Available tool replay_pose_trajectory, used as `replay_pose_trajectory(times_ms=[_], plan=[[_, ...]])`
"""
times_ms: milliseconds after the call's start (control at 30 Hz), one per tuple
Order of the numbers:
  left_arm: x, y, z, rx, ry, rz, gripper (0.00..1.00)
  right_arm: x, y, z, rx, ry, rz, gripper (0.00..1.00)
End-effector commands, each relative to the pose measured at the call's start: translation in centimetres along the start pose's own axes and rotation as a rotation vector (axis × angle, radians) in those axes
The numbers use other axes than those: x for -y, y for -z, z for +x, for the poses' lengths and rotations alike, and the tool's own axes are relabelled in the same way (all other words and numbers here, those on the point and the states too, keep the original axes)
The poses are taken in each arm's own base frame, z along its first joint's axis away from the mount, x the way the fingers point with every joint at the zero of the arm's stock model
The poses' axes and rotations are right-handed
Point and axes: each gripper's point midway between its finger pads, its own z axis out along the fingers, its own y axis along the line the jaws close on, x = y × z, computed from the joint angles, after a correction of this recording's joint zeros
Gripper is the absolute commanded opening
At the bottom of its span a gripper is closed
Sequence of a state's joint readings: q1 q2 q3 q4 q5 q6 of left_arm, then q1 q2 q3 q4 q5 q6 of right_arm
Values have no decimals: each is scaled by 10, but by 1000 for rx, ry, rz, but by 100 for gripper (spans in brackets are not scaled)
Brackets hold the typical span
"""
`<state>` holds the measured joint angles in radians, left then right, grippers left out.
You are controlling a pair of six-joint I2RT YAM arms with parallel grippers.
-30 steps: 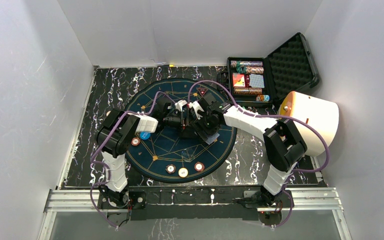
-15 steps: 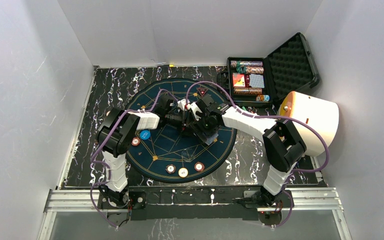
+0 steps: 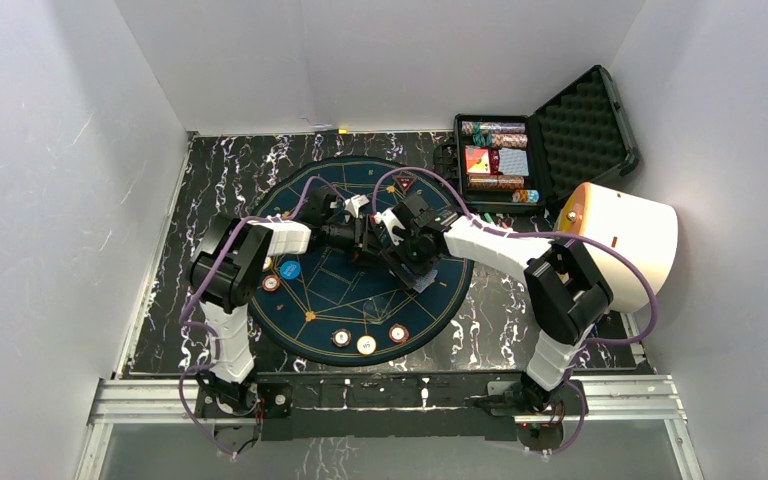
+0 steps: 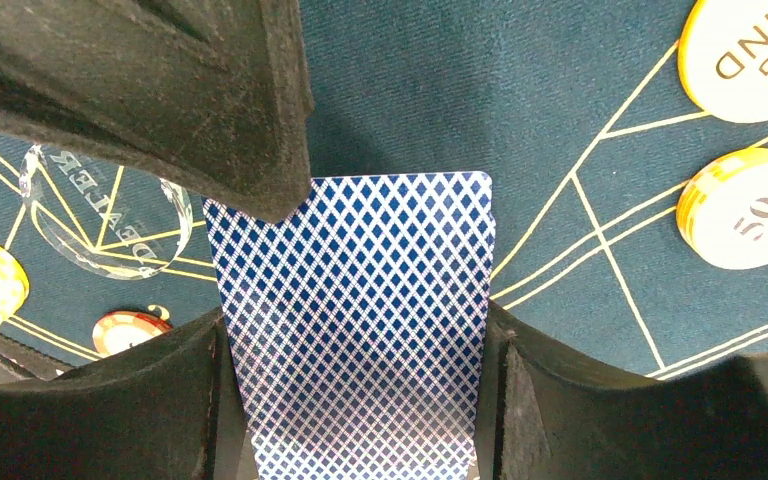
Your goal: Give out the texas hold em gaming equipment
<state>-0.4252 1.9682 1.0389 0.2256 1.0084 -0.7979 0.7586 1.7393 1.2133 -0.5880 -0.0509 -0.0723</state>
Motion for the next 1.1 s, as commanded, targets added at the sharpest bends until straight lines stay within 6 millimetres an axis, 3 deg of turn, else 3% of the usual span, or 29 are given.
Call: replay_pose_trajectory(times_ms=[0,167,300,567,833,1067], plan=[[36,11,1,2,-39,97,34,0,18,-24,106,33,15,40],[45,12,1,3,-30,147,35,-1,18,-25,106,37,12,39],[40,12,2,3,-33,111,32,-2,16,-24,100,38,8,39],[35,12,3,-4,-40,84,14,-2,15,-23,98,39,6,36],[44,15,2,5,-55,88,0,-3,13,-21,92,40,8,33],[50,18,1,8,-57,102,0,-3,12,-20,91,42,11,32]])
